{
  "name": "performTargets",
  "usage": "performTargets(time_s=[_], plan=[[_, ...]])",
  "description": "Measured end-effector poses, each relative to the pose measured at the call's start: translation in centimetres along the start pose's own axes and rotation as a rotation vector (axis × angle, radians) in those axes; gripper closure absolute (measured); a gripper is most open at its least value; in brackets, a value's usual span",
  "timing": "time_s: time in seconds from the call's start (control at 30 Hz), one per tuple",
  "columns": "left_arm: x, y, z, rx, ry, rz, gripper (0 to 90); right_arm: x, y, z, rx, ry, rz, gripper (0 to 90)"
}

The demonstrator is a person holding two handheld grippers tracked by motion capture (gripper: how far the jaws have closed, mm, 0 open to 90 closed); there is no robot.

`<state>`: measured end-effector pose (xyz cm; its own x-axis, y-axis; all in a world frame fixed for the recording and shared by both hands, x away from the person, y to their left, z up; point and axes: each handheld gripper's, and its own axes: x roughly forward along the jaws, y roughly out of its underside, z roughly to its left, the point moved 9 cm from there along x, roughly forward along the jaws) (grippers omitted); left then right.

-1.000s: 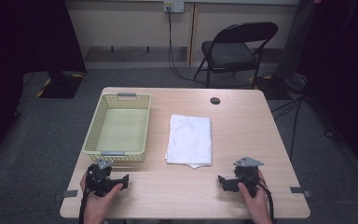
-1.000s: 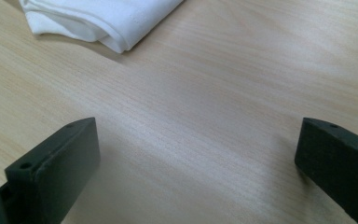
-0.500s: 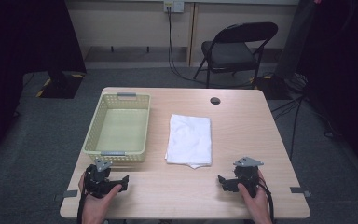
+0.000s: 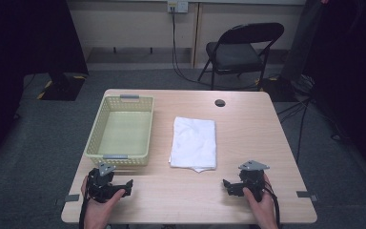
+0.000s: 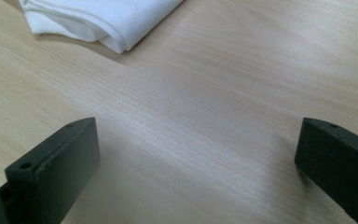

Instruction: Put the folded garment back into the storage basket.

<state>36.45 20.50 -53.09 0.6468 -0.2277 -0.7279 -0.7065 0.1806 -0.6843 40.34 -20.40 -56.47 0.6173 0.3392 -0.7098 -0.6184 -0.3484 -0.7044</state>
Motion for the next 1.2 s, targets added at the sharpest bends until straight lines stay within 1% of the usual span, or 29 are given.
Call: performTargets(time_s=[0.03,0.1,0.17,0.23,0.37,0.43,0.5,0.6,0.7,0.77,0.83,0.9,0.93,1.03,1.1,1.13,1.2], plan=[[-0.1,-0.1,-0.1,0.005,0.003,-0.006,5.0,0.0,0.0,0.0,0.0,0.0,0.0,0.0],[-0.2,-0.2,-0.1,0.014,-0.006,-0.012,5.1,0.0,0.0,0.0,0.0,0.0,0.0,0.0],[-0.2,-0.3,-0.2,0.013,-0.008,-0.011,5.2,0.0,0.0,0.0,0.0,0.0,0.0,0.0],[-0.2,-0.4,-0.4,0.019,0.006,-0.015,5.2,0.0,0.0,0.0,0.0,0.0,0.0,0.0],[-0.4,-0.5,-0.6,0.03,0.008,-0.013,5.2,0.0,0.0,0.0,0.0,0.0,0.0,0.0],[-0.6,-0.7,-0.7,0.033,0.006,-0.023,5.3,0.0,0.0,0.0,0.0,0.0,0.0,0.0],[-0.8,-0.6,-0.9,0.032,0.012,-0.026,5.4,0.0,0.0,0.0,0.0,0.0,0.0,0.0],[-1.0,-0.4,-1.5,0.055,0.021,-0.022,5.5,0.0,0.0,0.0,0.0,0.0,0.0,0.0],[-1.3,-0.7,-1.8,0.065,0.03,-0.034,5.5,0.0,0.0,0.0,-0.001,0.0,0.0,0.0],[-1.5,-0.8,-2.0,0.06,0.039,-0.041,5.6,0.0,0.0,0.0,0.0,0.0,0.0,0.0],[-1.5,-0.8,-2.2,0.057,0.045,-0.036,5.6,0.0,0.0,0.0,0.0,0.0,0.0,0.0],[-1.5,-0.9,-2.3,0.044,0.05,-0.032,5.7,0.0,0.0,0.0,0.0,0.0,0.0,0.0],[-1.6,-1.0,-2.5,0.046,0.055,-0.036,5.7,0.0,0.0,0.0,0.0,0.0,0.0,0.0],[-1.8,-1.4,-2.8,0.071,0.047,-0.046,5.7,0.0,0.0,0.0,0.001,0.001,0.0,0.0],[-1.8,-1.7,-3.0,0.067,0.052,-0.051,5.7,0.0,0.0,0.0,0.001,0.001,0.0,0.0],[-1.8,-1.8,-3.2,0.065,0.061,-0.054,5.5,0.0,0.0,0.0,0.001,0.001,0.0,0.0],[-1.8,-2.0,-3.4,0.068,0.066,-0.055,5.1,0.0,0.0,0.0,0.001,0.001,0.0,0.0]])
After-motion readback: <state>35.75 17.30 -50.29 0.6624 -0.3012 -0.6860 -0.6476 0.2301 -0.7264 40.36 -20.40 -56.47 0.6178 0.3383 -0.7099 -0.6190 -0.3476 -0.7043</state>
